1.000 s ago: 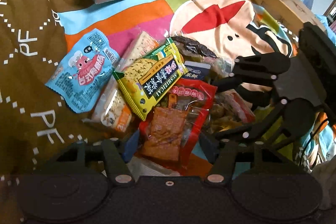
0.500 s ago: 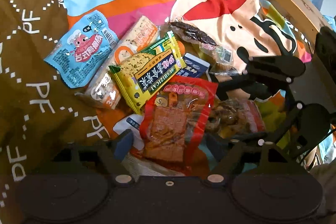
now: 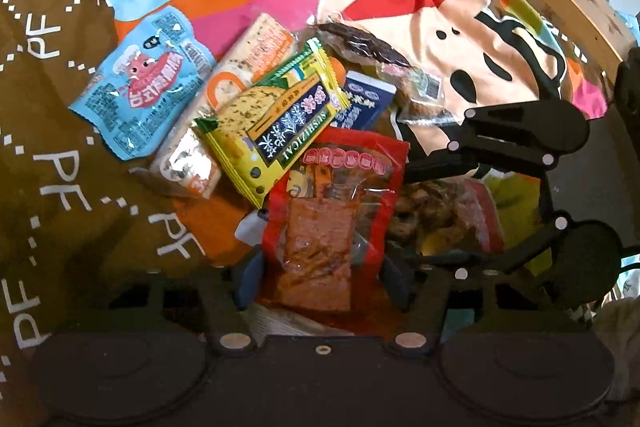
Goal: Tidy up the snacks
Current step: 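Grasp the red tofu pack with the left tool while the right tool grasps the clear cookie bag, then carry both packs to the grey tray and open both tools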
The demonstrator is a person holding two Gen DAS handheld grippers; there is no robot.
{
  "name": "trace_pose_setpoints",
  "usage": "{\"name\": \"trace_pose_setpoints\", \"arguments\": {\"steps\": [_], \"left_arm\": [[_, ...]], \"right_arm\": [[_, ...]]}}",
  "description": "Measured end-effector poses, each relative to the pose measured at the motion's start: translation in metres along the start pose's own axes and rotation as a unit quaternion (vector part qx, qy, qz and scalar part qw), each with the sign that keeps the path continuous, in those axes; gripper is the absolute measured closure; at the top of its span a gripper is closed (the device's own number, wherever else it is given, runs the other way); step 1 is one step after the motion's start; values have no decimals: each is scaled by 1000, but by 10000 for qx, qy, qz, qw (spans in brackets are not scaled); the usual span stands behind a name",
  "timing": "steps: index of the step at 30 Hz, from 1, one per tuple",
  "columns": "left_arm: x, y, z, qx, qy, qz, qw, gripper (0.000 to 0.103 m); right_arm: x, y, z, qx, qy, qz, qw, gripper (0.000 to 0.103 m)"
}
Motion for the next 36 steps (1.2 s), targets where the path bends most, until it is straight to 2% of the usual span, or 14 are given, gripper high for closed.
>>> {"name": "trace_pose_setpoints", "arguments": {"steps": [2,4,7,13,17,22,28,32,36], "left_arm": [[0,1,-1,7,-82,-9,10000,47],[-1,2,-2,-39,-219,-45,9997,55],[-3,2,-1,-239,-301,-87,9992,55],[-3,2,-2,-394,-402,-189,9982,55],[-10,4,-8,-593,-390,-334,9969,57],[-13,11,-17,-750,-500,-408,9951,57],[-19,4,-21,-1025,-237,-799,9912,57],[-23,1,-21,-1125,-10,-990,9887,57],[-32,-5,-21,-1242,166,-1266,9840,57]], "right_arm": [[-4,2,1,-40,89,31,9999,47],[-8,5,1,-82,187,57,9998,49],[-14,11,3,-180,410,98,9989,56],[-14,12,-1,154,333,94,9993,51],[-13,12,-7,446,355,64,9984,54],[-22,20,-4,322,638,-72,9974,58],[-30,21,3,-115,1171,-148,9929,62],[-33,22,0,2,1162,-165,9931,62],[-39,25,-5,587,820,-324,9944,63]]}}
Point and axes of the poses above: each gripper's, at about its wrist camera, not at the fingertips, and x roughly the way its jaws point, z to its left, y to its underside, the point moved 10 cm from there along x, roughly the way its jaws point
